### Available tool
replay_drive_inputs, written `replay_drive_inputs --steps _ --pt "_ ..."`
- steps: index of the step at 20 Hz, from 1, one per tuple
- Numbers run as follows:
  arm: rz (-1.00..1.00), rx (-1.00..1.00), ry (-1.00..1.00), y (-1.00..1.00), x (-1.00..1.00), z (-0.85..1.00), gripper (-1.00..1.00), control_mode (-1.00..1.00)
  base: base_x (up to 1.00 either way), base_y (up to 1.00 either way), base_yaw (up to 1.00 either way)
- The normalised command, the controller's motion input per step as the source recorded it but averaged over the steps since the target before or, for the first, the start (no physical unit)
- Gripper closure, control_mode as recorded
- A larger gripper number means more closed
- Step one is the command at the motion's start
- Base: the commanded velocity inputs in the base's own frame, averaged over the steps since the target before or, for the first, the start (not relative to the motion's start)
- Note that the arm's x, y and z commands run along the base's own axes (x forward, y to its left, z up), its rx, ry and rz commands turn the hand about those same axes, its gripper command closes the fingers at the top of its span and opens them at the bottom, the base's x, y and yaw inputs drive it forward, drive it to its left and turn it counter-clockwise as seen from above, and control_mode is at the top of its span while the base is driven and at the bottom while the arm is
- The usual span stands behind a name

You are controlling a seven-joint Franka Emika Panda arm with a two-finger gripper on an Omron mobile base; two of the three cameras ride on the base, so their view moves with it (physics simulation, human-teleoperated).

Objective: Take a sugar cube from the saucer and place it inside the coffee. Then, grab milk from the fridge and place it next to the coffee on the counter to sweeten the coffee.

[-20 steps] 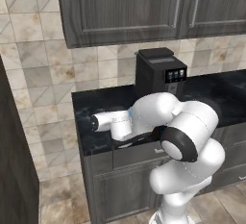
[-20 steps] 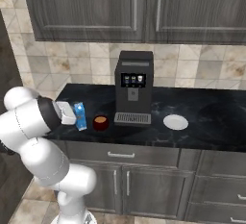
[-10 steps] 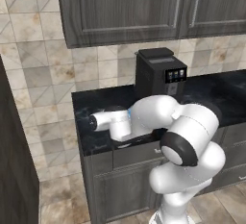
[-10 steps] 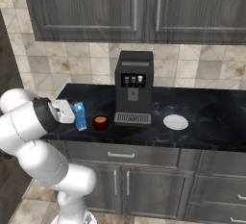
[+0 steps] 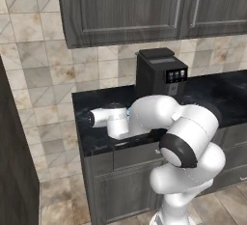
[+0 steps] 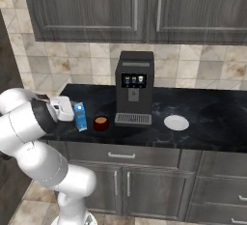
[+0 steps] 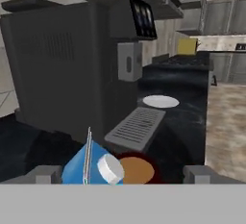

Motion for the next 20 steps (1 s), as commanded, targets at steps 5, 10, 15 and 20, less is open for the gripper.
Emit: replay_drive_inputs --steps 5,10,15,20 --pt "-0.08 0.0 -0.11 0.0 0.0 0.31 -1.0 -1.0 0.0 0.0 0.0" --pt "-0.08 0.01 -0.1 0.0 0.0 0.37 -1.0 -1.0 0.0 0.0 0.0" --pt "-0.04 0.06 -0.25 0.0 -0.31 0.65 -1.0 -1.0 0.0 0.0 0.0" --pt "0.0 0.13 -0.53 -0.13 -0.82 0.94 -1.0 -1.0 0.0 0.0 0.0"
